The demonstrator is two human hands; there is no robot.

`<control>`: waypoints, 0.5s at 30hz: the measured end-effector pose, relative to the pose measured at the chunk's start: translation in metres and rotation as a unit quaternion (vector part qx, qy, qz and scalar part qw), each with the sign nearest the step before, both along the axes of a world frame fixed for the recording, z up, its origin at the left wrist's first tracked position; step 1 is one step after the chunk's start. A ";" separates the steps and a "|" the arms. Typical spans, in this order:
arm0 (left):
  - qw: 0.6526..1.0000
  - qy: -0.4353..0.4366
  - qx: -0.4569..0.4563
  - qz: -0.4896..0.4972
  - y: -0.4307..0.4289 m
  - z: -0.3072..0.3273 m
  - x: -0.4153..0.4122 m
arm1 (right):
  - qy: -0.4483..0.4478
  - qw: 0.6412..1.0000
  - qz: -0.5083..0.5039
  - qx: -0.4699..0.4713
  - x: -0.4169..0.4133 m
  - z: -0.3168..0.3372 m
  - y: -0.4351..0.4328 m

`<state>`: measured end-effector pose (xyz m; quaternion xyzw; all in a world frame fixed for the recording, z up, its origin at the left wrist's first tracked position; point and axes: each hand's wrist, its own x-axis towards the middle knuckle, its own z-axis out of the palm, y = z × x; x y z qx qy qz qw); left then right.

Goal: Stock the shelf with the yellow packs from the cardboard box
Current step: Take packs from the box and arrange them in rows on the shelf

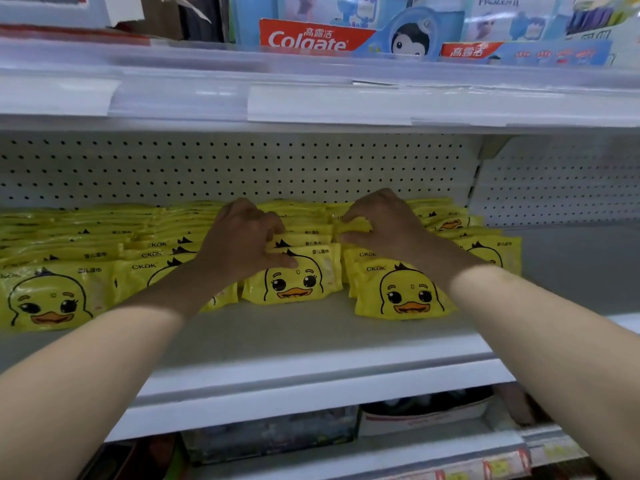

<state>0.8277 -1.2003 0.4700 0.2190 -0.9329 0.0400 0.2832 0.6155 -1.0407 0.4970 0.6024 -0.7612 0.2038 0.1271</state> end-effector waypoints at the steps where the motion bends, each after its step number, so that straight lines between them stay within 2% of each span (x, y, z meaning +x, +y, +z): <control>1: 0.999 -0.031 -0.014 -0.008 0.004 0.001 -0.001 | -0.002 1.000 -0.005 0.006 -0.007 0.002 0.007; 5: 0.984 -0.157 -0.085 0.011 0.018 -0.002 -0.010 | -0.008 0.999 0.000 0.050 -0.027 0.009 0.034; 11: 0.972 -0.178 -0.137 0.063 0.039 -0.002 -0.023 | 0.006 0.988 0.014 0.156 -0.048 0.013 0.061; 13: 0.980 -0.151 -0.114 0.055 0.055 0.000 -0.032 | 0.026 0.981 0.013 0.194 -0.053 0.014 0.068; 15: 0.991 -0.122 -0.040 0.037 0.080 0.005 -0.049 | 0.048 0.970 0.007 0.240 -0.057 0.012 0.073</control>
